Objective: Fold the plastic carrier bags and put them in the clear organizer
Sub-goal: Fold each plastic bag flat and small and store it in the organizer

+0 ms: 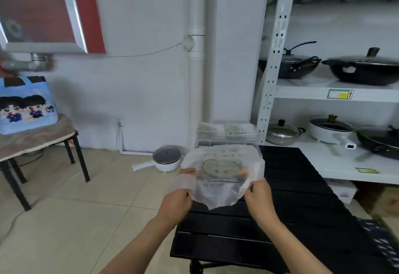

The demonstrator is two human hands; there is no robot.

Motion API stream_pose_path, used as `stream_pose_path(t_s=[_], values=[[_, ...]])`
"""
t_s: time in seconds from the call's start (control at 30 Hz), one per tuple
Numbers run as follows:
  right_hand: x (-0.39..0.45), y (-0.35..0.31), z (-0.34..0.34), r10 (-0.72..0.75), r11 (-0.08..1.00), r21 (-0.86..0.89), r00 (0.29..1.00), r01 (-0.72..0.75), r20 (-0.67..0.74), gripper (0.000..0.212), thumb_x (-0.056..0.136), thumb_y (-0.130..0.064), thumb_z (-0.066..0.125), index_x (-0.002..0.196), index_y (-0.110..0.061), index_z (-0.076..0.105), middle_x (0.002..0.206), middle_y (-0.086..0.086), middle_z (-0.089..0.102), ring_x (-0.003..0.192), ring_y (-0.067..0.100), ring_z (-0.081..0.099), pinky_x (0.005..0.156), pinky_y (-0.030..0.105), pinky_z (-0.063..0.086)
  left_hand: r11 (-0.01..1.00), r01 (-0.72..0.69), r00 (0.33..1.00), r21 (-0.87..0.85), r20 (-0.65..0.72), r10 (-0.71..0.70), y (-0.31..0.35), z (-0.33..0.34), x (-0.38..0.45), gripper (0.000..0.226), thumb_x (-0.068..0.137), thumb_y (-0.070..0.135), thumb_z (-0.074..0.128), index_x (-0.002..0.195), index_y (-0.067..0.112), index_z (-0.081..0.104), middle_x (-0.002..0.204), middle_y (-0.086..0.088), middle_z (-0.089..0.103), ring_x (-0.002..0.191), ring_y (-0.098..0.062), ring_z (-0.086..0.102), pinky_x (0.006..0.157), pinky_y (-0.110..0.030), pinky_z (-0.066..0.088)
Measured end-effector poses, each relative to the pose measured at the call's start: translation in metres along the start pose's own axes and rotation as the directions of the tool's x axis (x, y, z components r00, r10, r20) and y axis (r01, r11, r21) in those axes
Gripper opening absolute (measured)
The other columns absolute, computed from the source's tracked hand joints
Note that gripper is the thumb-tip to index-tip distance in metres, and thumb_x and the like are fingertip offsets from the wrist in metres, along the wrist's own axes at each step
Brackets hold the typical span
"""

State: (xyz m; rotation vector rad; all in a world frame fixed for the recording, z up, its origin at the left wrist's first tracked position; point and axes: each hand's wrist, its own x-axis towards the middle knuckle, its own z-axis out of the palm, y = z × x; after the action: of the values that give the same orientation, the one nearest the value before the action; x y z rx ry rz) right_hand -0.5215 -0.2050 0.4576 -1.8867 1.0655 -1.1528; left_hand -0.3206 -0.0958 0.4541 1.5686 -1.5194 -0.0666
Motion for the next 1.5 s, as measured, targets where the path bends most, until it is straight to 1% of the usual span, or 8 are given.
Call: stream_pose_path(t_s=[0.23,0.4,0.5,0.63,0.8,1.0,1.33,1.5], values=[[-0.014,0.066,-0.016,0.117,0.977,-0.198,0.976,-0.081,0.182,0.028,0.091,0.004,0.038,0.096,-0.014,0.058,0.098,0.005,0.061,0.094,0.019,0.060,0.081,0.026,0.050,0.982,-0.023,0.962,0.189,0.270,-0.029,-0.021,0.039,-0.011,0.048,0.094,0.027,0.046,0.142,0.030,0.040,0.148,0.018,0.022,0.133,0.001,0.019,0.105,-0.002,0.008],[-0.012,0.080,-0.024,0.094,0.927,-0.374,0.948,0.028,0.304,0.034,0.092,-0.001,0.033,0.104,-0.018,0.060,0.105,0.001,0.062,0.099,0.016,0.060,0.091,0.029,0.049,0.918,-0.168,0.972,0.359,0.216,0.093,-0.040,0.040,-0.009,0.021,0.071,0.025,0.058,0.089,0.030,0.068,0.097,0.008,0.062,0.093,-0.011,0.046,0.085,-0.028,0.040],[-0.008,0.083,-0.028,0.077,0.771,-0.626,0.957,0.122,0.281,0.035,0.093,-0.006,0.038,0.104,-0.024,0.066,0.116,-0.006,0.058,0.115,0.014,0.053,0.117,0.042,0.021,0.894,-0.265,0.934,0.362,0.326,0.145,-0.025,0.038,-0.012,0.015,0.076,0.026,0.057,0.089,0.023,0.064,0.093,0.013,0.047,0.091,-0.013,0.050,0.080,-0.018,0.036],[-0.007,0.076,-0.037,0.059,0.572,-0.815,0.986,0.096,0.157,0.034,0.093,-0.016,0.048,0.123,-0.026,0.060,0.146,-0.003,0.043,0.144,0.022,0.028,0.116,0.058,-0.003,0.848,-0.319,0.869,0.423,0.488,0.083,-0.021,0.036,-0.013,0.023,0.089,0.017,0.055,0.111,0.015,0.061,0.109,0.008,0.057,0.104,-0.010,0.051,0.083,-0.008,0.025],[-0.006,0.074,-0.036,-0.043,0.728,-0.664,0.979,0.168,0.200,0.040,0.088,-0.033,0.056,0.128,-0.035,0.055,0.124,-0.014,0.052,0.126,0.007,0.042,0.119,0.050,-0.009,0.706,-0.370,0.876,0.604,0.480,0.048,-0.010,0.038,-0.009,0.043,0.027,0.039,0.088,0.061,0.030,0.062,0.068,0.020,0.059,0.056,0.007,0.056,0.069,-0.008,0.040],[-0.012,0.077,-0.046,0.061,0.782,-0.610,0.957,0.132,0.285,0.021,0.086,-0.030,0.060,0.105,-0.039,0.060,0.108,-0.017,0.050,0.109,0.005,0.050,0.118,0.046,-0.004,0.912,-0.189,0.888,0.365,0.460,0.000,-0.011,0.036,-0.017,0.012,0.093,0.013,0.051,0.105,0.012,0.053,0.101,0.004,0.054,0.100,-0.020,0.050,0.079,-0.014,0.030],[-0.020,0.079,-0.068,0.010,0.844,-0.511,0.947,0.165,0.322,0.036,0.082,-0.043,0.070,0.117,-0.042,0.061,0.122,-0.024,0.055,0.119,-0.004,0.047,0.120,0.044,-0.001,0.947,-0.209,0.886,0.244,0.456,0.078,-0.025,0.002,-0.039,0.017,0.088,0.012,0.057,0.098,0.026,0.056,0.106,0.017,0.062,0.092,-0.003,0.059,0.081,-0.024,0.048],[-0.036,0.078,-0.076,-0.226,0.744,-0.562,0.928,0.361,0.297,0.028,0.078,-0.039,0.075,0.105,-0.041,0.068,0.107,-0.023,0.054,0.104,-0.003,0.048,0.110,0.038,0.026,0.922,-0.279,0.863,0.269,0.492,0.118,-0.018,0.005,-0.044,0.019,0.092,0.018,0.054,0.104,0.031,0.059,0.109,0.023,0.059,0.093,0.003,0.055,0.076,-0.013,0.043]])
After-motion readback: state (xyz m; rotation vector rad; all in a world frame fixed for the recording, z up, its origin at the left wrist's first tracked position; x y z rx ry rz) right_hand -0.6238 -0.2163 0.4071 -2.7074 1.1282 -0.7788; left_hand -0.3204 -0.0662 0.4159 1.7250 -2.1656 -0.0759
